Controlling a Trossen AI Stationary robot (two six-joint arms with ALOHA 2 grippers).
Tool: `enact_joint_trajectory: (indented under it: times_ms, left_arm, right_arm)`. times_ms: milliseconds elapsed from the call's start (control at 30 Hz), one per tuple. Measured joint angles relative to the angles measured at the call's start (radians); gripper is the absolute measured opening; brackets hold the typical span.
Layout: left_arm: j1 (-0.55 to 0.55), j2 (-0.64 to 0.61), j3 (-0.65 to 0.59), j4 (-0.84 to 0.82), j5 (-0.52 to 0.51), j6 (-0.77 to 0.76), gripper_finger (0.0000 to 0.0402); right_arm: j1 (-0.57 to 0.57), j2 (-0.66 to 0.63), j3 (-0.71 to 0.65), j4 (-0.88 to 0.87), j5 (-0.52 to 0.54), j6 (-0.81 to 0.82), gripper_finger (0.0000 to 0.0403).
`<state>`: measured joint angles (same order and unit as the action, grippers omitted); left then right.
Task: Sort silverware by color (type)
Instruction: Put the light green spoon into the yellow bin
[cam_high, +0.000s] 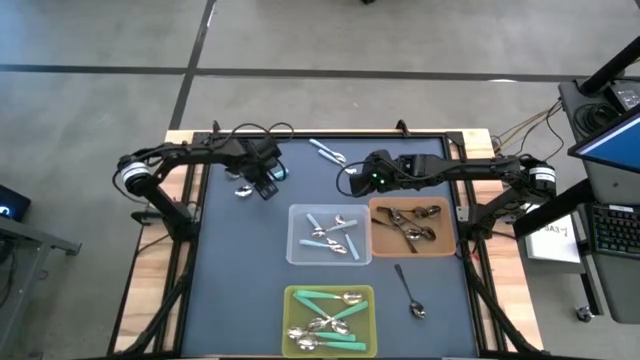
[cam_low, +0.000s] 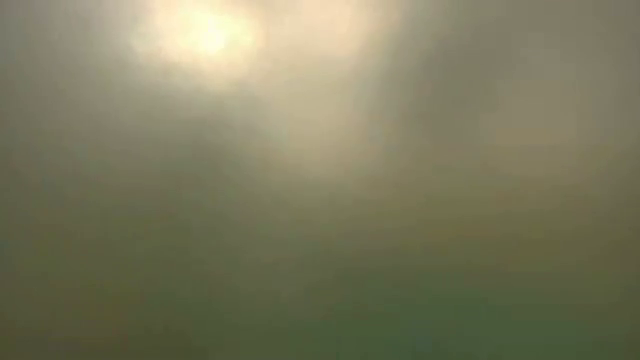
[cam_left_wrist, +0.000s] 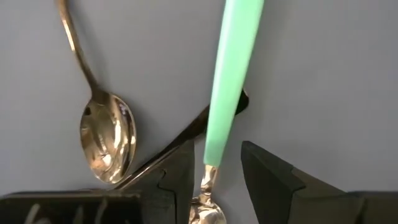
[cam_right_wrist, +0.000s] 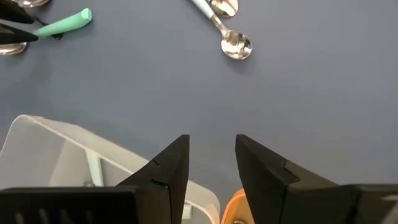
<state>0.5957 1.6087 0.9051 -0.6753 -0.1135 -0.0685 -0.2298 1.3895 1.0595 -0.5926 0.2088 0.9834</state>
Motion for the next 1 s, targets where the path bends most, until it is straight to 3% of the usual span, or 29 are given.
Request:
enact_joint_trajectory:
  times_ms: [333,500,633,800,1000]
  left_arm:
    - [0.0,0.074,-0.011,0.003,-0.004,0.01,0.0113]
    - [-0.001,0.088,-0.012,-0.002,0.018,0.057,0.0068]
    - [-0.001,0.061,-0.016,0.002,0.034,0.047,0.0016]
    - [0.0,0.017,-0.022,-0.025,0.052,0.035,0.0023]
    - [-0.019,-0.076,-0.02,-0.03,0.173,0.0,0.0015]
  right_arm:
    - [0.0,0.0,0.0,0.0,-0.007,-0.031,0.012]
    - [0.0,0.0,0.0,0.0,-0.008,-0.041,0.0111]
    - [0.0,0.0,0.0,0.0,-0.008,-0.041,0.0102]
    - [0.0,0.0,0.0,0.0,-0.007,-0.014,0.0091]
    - [0.017,0.0,0.0,0.049,-0.013,0.012,0.0089]
